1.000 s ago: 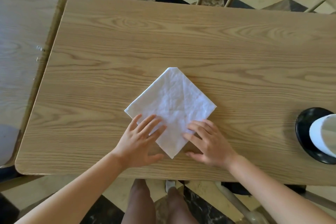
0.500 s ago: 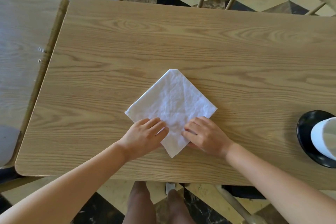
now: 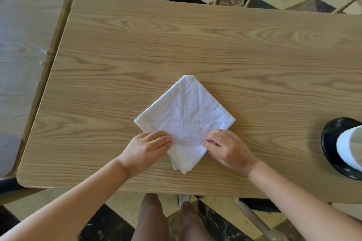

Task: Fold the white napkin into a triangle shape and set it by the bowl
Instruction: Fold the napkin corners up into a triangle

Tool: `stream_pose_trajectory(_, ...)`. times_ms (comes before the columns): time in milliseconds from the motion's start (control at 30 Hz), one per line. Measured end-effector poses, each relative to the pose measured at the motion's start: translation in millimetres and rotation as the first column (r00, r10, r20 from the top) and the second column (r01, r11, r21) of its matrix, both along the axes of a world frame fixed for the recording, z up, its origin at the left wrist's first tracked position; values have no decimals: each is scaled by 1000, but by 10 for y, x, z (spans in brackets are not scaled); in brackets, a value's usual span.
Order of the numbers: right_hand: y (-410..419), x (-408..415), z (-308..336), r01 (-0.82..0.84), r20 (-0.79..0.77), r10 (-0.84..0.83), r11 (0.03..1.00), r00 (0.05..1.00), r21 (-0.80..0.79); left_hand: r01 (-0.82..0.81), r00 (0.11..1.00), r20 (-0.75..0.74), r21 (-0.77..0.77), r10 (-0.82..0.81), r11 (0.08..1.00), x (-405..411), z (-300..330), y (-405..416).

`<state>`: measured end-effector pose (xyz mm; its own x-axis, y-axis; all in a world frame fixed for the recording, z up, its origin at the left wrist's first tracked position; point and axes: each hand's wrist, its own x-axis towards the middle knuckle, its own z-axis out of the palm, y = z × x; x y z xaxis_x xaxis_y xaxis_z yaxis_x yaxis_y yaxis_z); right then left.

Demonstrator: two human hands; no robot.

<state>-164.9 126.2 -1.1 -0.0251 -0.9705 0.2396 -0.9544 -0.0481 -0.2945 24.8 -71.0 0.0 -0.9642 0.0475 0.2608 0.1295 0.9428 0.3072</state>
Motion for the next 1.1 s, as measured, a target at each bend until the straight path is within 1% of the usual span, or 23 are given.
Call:
stream_pose_trajectory(133, 83, 72, 16, 1, 55, -3, 999, 998, 43, 7, 1000, 28, 44, -8, 999, 66, 23, 53)
stream_pose_trajectory(167, 91, 88, 25, 26, 88, -31, 998, 996, 61, -8, 999, 50, 66, 5, 998, 55, 47, 52)
stream_pose_trajectory(233, 94, 123, 65, 141, 207, -157, 986, 966, 92, -58, 995, 91, 129, 47, 990, 9, 110, 30)
stream_pose_trajectory(300, 57, 151, 134, 288, 375, -305, 952, 875, 102, -128, 989, 95, 217, 110, 968, -59, 182, -5)
stream_pose_trajectory(367, -34, 156, 219, 408, 503, -398, 908, 767, 96, -229, 973, 73, 289, 217, 930, -160, 263, -28)
stream_pose_trajectory(433, -158, 123, 295, 519, 569, -471, 850, 674, 90, -346, 935, 53, 340, 349, 875, -292, 328, -43)
stream_pose_trajectory(500, -292, 68, 357, 605, 604, -539, 788, 587, 116, -463, 878, 73, 372, 472, 804, -434, 353, -65)
stream_pose_trajectory(567, -413, 0, 383, 653, 598, -607, 737, 524, 176, -557, 824, 113, 345, 556, 756, -569, 332, -96)
stream_pose_trajectory(633, -508, -74, 372, 676, 552, -667, 699, 501, 231, -607, 791, 149, 312, 594, 731, -692, 307, -117)
stream_pose_trajectory(800, -653, -198, 240, 726, 419, -759, 629, 498, 277, -627, 779, 199, 261, 595, 734, -897, 203, -145)
stream_pose_trajectory(900, -690, -227, 139, 761, 341, -804, 583, 488, 286, -625, 781, 183, 238, 598, 743, -940, 131, -169)
stream_pose_trajectory(1100, -737, -254, 12, 798, 206, -844, 536, 496, 274, -650, 759, 133, 205, 637, 732, -867, -8, -172)
